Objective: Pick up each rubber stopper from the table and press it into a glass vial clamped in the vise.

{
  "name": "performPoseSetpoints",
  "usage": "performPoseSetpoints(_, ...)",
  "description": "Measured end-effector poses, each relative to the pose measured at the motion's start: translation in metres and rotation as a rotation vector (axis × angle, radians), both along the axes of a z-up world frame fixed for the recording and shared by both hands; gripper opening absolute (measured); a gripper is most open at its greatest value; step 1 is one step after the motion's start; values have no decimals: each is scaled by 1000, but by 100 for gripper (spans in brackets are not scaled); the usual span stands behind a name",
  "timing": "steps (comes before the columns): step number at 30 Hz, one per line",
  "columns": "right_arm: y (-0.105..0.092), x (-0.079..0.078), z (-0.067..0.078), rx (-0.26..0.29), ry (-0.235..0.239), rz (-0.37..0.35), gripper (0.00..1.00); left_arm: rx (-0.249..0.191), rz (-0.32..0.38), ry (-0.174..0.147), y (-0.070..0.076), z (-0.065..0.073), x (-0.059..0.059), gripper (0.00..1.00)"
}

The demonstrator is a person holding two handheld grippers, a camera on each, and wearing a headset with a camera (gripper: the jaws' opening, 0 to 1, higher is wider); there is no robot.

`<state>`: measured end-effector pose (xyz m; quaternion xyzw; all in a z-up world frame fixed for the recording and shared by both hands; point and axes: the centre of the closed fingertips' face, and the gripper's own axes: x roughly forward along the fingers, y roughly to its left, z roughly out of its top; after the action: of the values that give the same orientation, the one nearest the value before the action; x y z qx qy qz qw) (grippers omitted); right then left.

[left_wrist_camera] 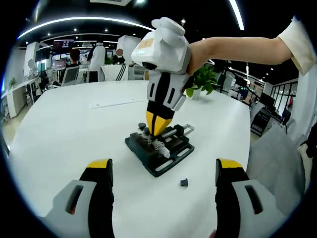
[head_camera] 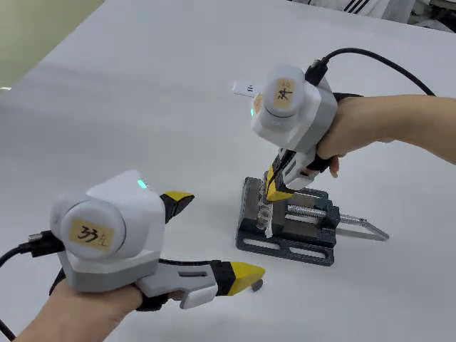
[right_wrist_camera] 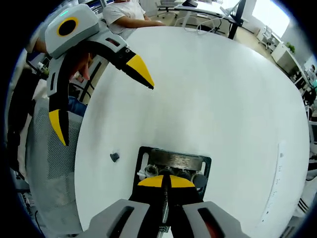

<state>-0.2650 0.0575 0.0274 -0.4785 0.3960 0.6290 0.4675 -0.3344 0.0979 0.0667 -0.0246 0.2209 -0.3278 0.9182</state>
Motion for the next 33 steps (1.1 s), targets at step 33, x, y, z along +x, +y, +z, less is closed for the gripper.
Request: performPoseSetpoints(33,-4,-16,3,274,-33,-92,26,39,4,-24,11,13,-6,84)
